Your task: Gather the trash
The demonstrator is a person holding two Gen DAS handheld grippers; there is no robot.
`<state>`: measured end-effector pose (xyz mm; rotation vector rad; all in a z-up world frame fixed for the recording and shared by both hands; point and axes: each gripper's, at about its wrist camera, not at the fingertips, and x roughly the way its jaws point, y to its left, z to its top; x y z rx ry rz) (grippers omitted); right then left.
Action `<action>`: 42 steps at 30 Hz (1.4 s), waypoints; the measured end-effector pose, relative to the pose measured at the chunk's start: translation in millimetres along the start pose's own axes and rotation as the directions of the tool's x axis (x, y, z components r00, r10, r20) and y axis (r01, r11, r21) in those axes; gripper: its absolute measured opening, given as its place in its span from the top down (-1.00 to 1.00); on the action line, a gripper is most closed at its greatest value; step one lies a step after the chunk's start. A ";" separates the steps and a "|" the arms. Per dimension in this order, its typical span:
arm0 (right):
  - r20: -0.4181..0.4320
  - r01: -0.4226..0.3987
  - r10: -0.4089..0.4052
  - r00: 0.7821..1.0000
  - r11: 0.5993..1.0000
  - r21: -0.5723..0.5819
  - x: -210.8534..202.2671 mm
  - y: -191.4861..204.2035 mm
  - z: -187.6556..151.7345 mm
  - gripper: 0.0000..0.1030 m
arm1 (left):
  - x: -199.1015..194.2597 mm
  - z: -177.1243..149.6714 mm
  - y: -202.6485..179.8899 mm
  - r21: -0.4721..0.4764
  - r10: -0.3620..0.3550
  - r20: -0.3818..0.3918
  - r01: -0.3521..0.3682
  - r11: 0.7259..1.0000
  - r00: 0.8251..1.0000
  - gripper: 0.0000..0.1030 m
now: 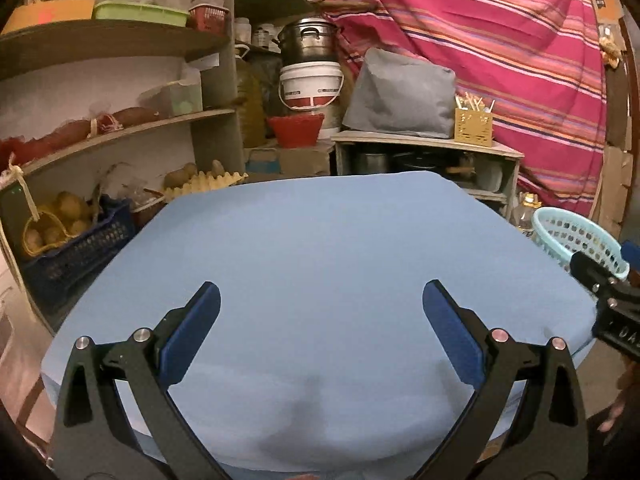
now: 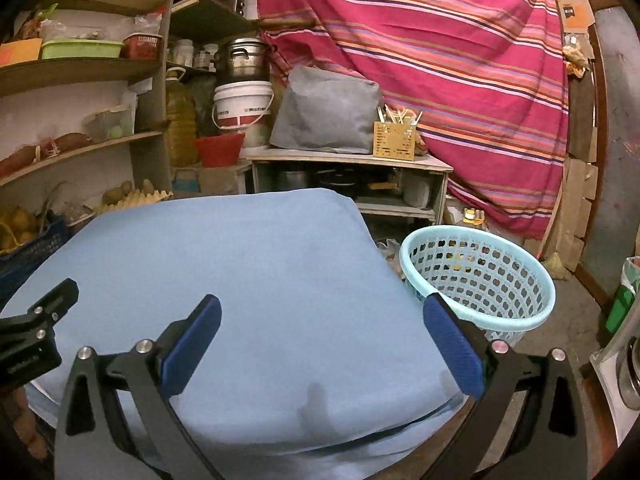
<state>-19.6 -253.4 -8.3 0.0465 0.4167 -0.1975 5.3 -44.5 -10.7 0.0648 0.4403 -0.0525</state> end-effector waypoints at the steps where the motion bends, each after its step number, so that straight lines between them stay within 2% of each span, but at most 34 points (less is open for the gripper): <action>1: 0.000 0.000 0.000 1.000 1.000 -0.001 -1.0 -2.3 1.3 -0.91 | 0.7 0.2 -0.8 0.003 0.003 -0.001 -0.003 1.000 1.000 -0.90; 8: 0.039 -0.007 0.008 0.999 1.000 -0.018 -1.3 5.5 7.2 -0.91 | -0.8 0.2 -5.0 0.015 0.027 0.021 -0.027 1.000 0.999 -0.90; 15: 0.040 -0.017 0.017 0.999 1.000 -0.013 3.2 8.2 8.8 -0.91 | -2.9 -0.4 -1.6 0.012 0.055 0.041 -0.056 0.998 0.998 -0.90; 30: 0.081 0.007 -0.003 0.997 0.999 -0.047 -1.5 18.0 7.1 -0.91 | -6.8 1.9 5.7 -0.016 0.047 0.061 -0.046 0.999 0.997 -0.90; 42: 0.082 0.005 -0.002 0.997 0.999 -0.046 -2.6 15.7 6.1 -0.91 | -8.0 2.1 8.4 -0.019 0.045 0.061 -0.044 0.999 0.997 -0.90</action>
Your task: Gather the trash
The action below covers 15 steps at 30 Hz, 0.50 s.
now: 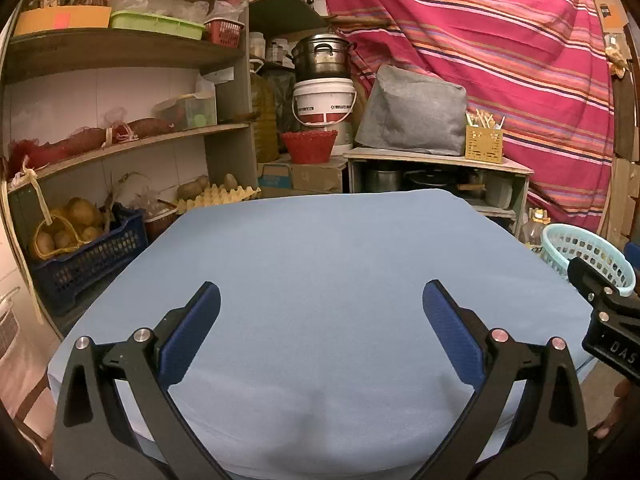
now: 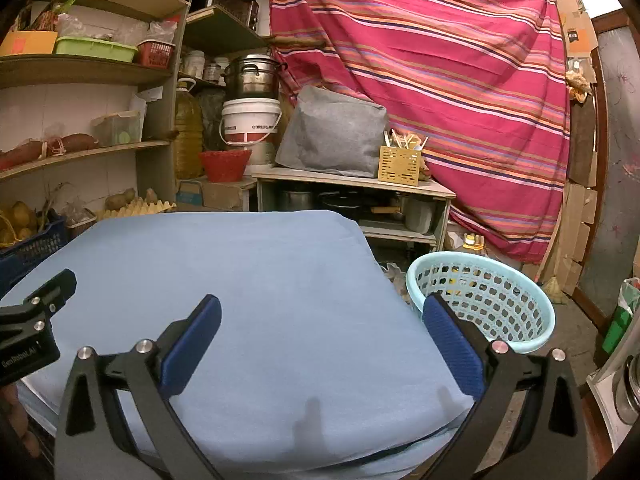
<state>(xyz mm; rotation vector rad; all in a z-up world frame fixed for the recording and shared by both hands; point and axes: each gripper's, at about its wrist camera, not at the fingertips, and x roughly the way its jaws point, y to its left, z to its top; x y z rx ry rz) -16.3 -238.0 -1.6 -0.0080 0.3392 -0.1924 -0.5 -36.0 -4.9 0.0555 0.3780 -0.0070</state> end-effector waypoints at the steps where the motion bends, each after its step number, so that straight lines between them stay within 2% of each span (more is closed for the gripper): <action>1: 0.000 0.000 0.000 1.000 1.000 -0.001 0.0 0.0 -0.1 -0.91 | 0.1 -0.1 0.4 -0.001 -0.002 -0.001 0.002 1.000 1.000 -0.90; 15: 0.000 -0.002 0.002 1.000 1.000 -0.002 0.2 -3.5 0.2 -0.91 | 0.2 -0.6 0.8 0.001 -0.001 -0.002 0.001 1.000 1.000 -0.90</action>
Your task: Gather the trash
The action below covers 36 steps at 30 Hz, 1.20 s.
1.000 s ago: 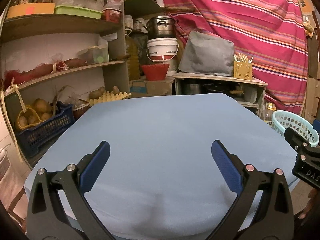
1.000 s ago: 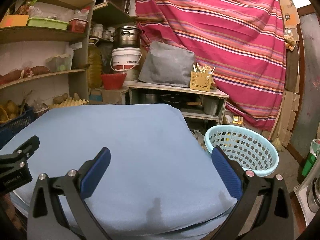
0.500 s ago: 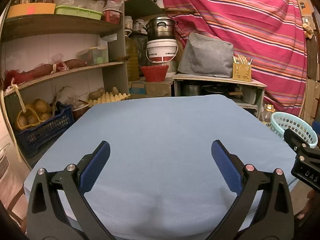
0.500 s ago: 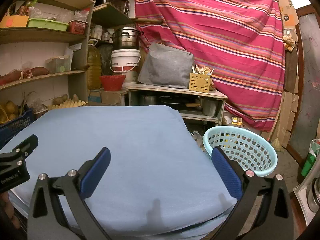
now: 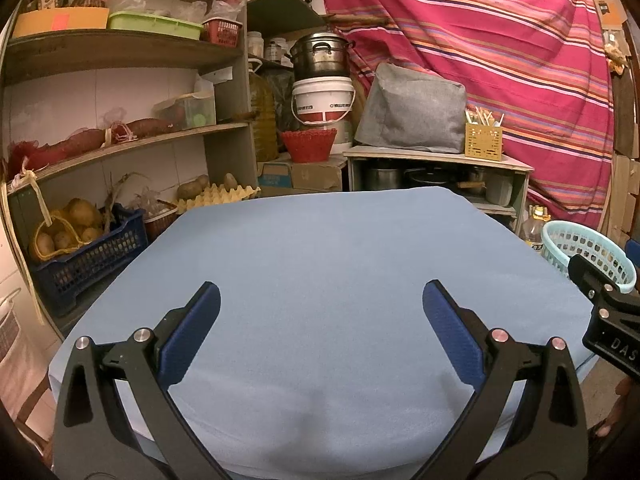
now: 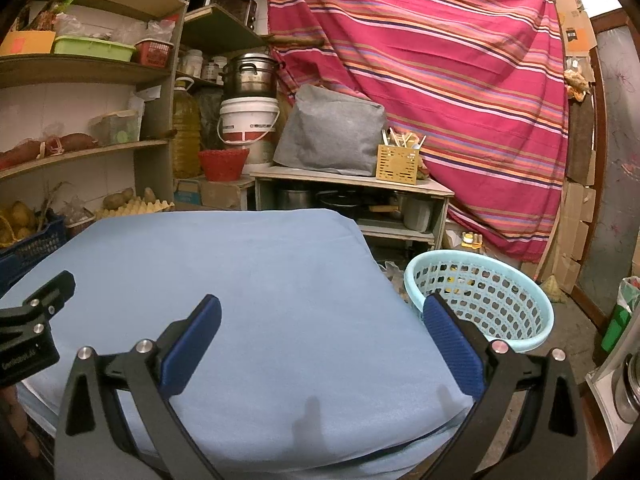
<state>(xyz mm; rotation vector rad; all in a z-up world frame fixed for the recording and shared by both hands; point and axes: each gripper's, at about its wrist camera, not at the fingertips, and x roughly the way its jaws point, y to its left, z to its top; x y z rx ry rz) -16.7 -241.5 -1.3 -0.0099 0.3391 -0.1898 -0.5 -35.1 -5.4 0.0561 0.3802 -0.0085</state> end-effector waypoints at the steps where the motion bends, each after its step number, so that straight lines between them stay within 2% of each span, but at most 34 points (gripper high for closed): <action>1: 0.001 -0.001 0.001 1.000 1.000 0.000 0.0 0.0 -0.2 -0.91 | 0.1 0.0 -1.0 -0.001 0.001 -0.002 -0.001 1.000 1.000 -0.90; 36: -0.001 0.000 0.000 1.000 1.000 -0.001 0.0 -0.9 0.6 -0.91 | 0.2 -0.2 -3.7 0.002 0.001 -0.002 -0.001 1.000 1.000 -0.90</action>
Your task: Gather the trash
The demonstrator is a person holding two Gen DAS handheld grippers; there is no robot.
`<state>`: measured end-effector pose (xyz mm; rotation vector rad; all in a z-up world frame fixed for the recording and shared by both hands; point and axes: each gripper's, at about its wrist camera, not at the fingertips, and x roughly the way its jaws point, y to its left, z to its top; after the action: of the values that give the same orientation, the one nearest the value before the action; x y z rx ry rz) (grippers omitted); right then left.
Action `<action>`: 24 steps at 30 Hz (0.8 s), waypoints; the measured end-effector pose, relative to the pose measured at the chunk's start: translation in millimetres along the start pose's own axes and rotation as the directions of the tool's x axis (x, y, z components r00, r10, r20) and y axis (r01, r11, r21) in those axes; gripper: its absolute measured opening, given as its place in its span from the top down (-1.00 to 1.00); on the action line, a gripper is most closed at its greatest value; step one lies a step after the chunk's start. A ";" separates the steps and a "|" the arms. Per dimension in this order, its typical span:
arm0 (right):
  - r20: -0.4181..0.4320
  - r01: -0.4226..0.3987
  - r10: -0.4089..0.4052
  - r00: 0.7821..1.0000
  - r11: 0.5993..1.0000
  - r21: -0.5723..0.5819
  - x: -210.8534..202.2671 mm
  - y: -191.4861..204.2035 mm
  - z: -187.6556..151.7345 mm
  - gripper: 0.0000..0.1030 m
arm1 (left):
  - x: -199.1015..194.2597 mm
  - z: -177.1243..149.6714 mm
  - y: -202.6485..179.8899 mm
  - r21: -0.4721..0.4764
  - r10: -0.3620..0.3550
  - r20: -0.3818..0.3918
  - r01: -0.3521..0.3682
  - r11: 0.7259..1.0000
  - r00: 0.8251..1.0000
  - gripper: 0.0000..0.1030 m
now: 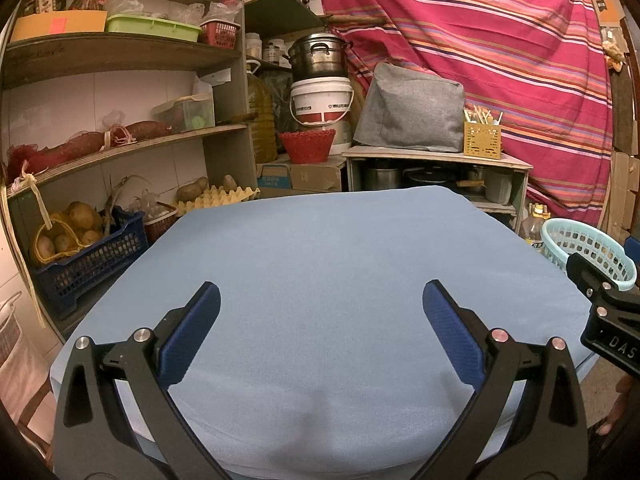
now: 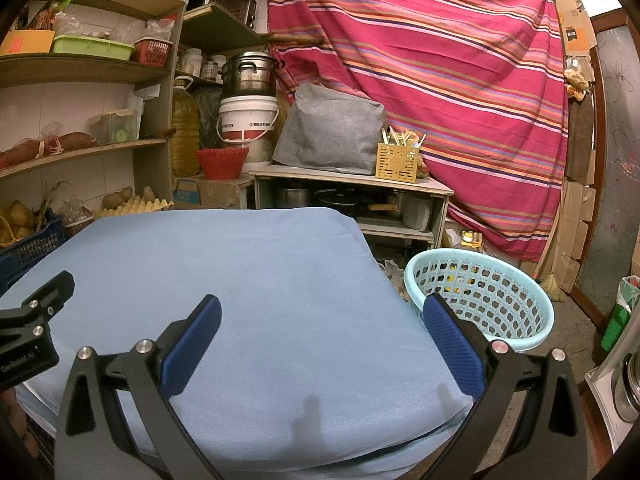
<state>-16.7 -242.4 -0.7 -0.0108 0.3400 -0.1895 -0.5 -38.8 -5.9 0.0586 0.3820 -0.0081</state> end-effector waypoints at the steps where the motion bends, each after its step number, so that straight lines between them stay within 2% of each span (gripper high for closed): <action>1: 0.000 0.000 0.000 1.000 1.000 0.000 0.0 -0.1 0.0 -0.91 | -0.1 -0.1 -0.1 0.000 0.000 0.001 0.000 1.000 1.000 -0.90; 24: -0.002 -0.001 0.001 1.000 1.000 0.001 -0.1 -0.9 0.7 -0.91 | 0.6 1.1 0.0 0.005 0.002 0.002 -0.002 1.000 1.000 -0.90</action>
<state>-16.7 -243.2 0.1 -0.0095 0.3415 -0.1884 0.5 -38.8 -5.2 0.0639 0.3797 -0.0071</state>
